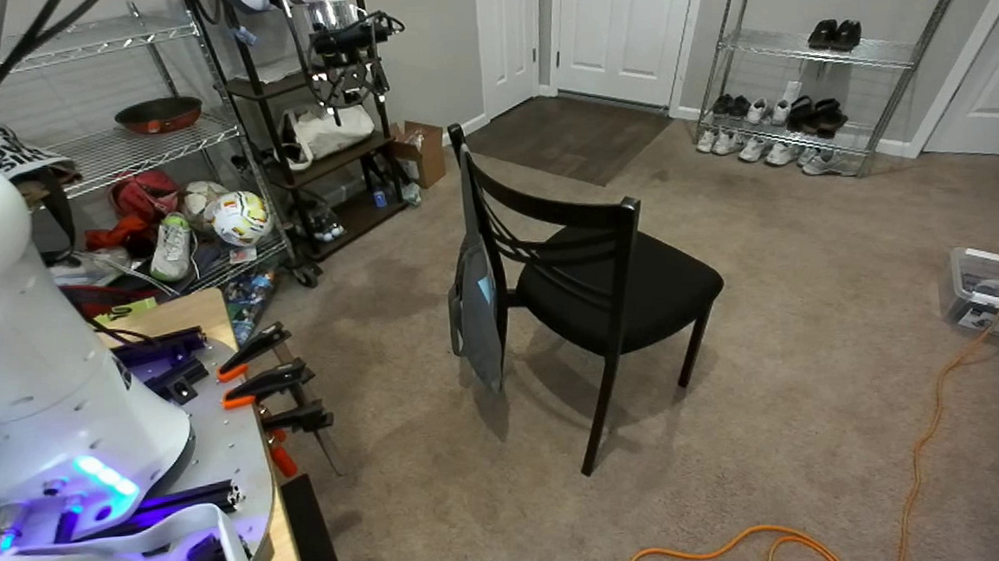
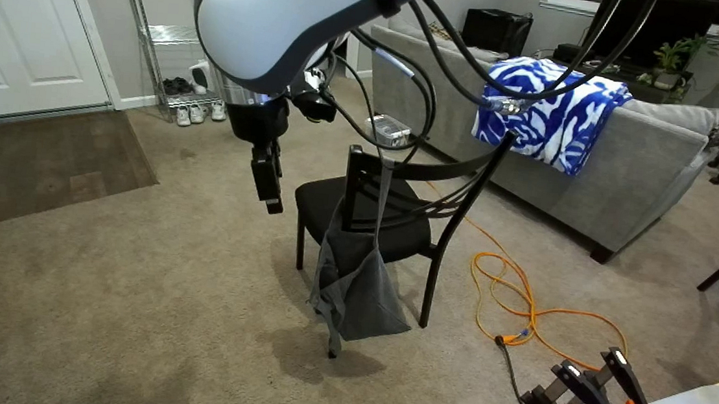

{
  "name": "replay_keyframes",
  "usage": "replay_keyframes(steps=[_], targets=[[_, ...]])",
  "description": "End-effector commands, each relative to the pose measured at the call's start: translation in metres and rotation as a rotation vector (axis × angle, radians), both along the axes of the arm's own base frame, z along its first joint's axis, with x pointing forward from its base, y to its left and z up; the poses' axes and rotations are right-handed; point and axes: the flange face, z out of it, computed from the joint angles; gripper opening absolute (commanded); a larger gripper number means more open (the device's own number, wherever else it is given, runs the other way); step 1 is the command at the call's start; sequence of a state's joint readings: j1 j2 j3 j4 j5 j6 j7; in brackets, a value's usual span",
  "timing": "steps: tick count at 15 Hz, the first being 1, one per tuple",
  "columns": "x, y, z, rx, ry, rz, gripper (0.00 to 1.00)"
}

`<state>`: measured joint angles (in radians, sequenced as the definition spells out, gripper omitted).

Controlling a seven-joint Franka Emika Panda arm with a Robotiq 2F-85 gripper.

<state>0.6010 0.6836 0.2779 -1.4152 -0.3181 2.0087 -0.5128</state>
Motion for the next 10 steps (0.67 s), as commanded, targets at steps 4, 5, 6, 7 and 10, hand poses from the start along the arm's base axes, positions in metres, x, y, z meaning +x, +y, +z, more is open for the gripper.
replay_keyframes(steps=[4, 5, 6, 7, 10], targets=[[0.001, 0.001, 0.000, -0.001, 0.001, -0.002, 1.00], [0.001, 0.001, -0.001, -0.001, 0.001, -0.002, 1.00], [0.001, 0.001, -0.001, -0.001, 0.002, -0.001, 1.00], [0.001, 0.001, -0.001, -0.001, 0.002, -0.001, 1.00], [-0.013, 0.011, -0.011, -0.176, 0.063, 0.027, 1.00]])
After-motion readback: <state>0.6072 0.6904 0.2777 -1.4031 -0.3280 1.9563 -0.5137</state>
